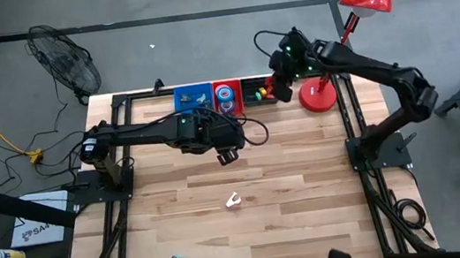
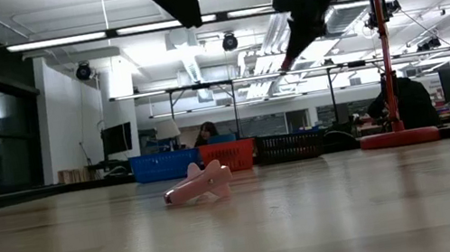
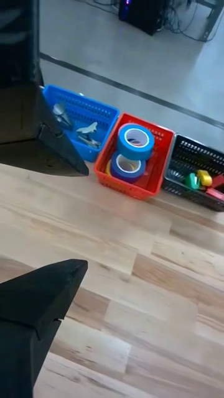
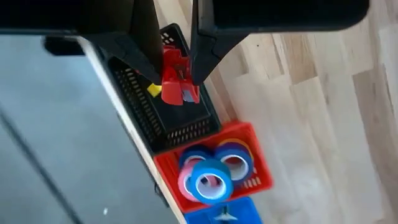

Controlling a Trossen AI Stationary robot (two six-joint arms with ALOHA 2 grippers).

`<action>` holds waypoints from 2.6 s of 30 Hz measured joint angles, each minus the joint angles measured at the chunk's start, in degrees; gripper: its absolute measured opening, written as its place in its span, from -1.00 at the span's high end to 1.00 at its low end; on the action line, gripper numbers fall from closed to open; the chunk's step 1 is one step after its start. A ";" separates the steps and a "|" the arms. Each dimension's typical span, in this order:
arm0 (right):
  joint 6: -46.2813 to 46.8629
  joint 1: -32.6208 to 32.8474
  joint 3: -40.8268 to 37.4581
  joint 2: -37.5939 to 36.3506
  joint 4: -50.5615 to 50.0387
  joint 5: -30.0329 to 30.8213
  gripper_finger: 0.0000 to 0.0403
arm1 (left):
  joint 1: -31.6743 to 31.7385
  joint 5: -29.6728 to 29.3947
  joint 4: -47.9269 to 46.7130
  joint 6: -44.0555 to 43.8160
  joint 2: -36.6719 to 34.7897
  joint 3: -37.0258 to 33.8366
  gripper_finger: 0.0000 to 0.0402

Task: Pick and place Stapler, Stapler remover, tape
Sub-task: Put the red stapler into the black basket, then put the blue staple remover into the blue basket

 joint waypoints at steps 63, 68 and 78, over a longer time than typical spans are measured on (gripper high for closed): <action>10.46 -3.21 0.00 22.61 11.65 -1.52 -0.11 | -5.54 9.72 -19.88 -22.94 0.09 -0.07 -0.12; 9.66 -3.21 0.02 21.73 8.63 -1.57 -0.20 | -7.98 12.75 -19.84 -29.16 0.13 -0.07 -0.12; 6.78 -2.98 0.02 17.13 5.24 -5.58 -0.21 | -16.30 17.66 -19.87 -33.02 0.13 -0.07 -0.12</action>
